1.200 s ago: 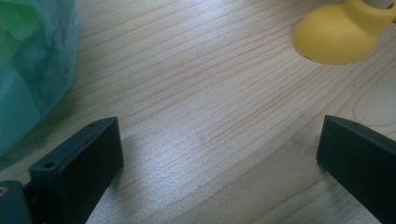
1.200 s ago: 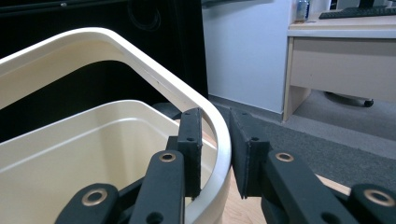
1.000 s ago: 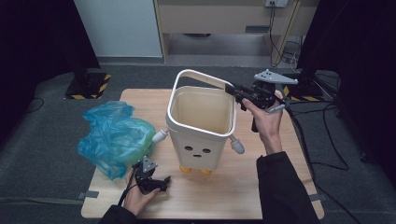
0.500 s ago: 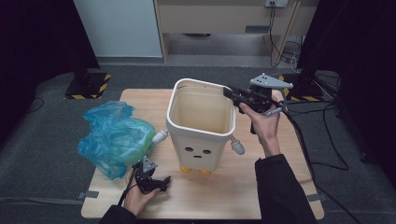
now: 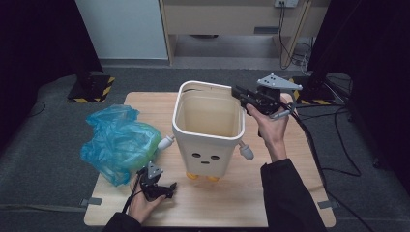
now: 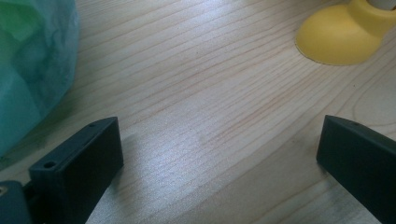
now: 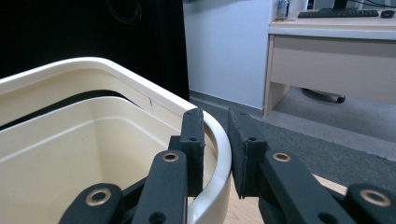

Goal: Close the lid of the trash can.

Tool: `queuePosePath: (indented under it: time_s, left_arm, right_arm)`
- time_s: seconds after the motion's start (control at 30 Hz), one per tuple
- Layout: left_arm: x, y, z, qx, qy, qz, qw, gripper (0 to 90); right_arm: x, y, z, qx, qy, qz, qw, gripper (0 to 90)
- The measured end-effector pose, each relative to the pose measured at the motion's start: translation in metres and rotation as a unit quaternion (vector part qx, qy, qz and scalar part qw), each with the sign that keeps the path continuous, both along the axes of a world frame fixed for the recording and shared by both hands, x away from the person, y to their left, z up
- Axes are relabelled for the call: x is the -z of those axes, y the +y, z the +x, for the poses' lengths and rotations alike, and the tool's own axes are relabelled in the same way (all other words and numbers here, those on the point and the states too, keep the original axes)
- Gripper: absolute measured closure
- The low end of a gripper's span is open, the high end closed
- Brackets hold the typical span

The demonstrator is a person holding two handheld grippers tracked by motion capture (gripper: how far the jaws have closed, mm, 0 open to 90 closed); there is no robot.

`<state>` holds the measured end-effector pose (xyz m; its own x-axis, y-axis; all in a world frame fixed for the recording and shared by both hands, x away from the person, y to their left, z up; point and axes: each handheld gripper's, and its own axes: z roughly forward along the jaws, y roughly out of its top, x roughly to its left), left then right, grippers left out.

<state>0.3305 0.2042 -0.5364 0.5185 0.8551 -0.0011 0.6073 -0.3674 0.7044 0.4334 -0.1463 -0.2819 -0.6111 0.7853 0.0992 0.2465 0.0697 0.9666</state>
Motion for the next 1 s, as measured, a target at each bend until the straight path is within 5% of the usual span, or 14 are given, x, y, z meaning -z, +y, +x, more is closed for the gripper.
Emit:
queuePosePath:
  time_s: [0.4, 0.7, 1.0]
  left_arm:
    - [0.0, 0.0, 0.0, 0.0, 0.0, 0.0, 1.0, 0.0]
    - [0.0, 0.0, 0.0, -0.001, 0.0, -0.001, 1.0, 0.0]
    - [0.0, 0.0, 0.0, -0.001, 0.001, -0.002, 1.0, 0.0]
  right_arm:
    - [0.006, 0.007, 0.0, 0.013, 0.0, -0.008, 0.9999, 76.2]
    - [0.003, 0.003, -0.002, 0.016, -0.033, 0.003, 0.9993, 44.7]
    - [0.003, -0.007, -0.008, 0.019, -0.051, -0.002, 0.9985, 38.1]
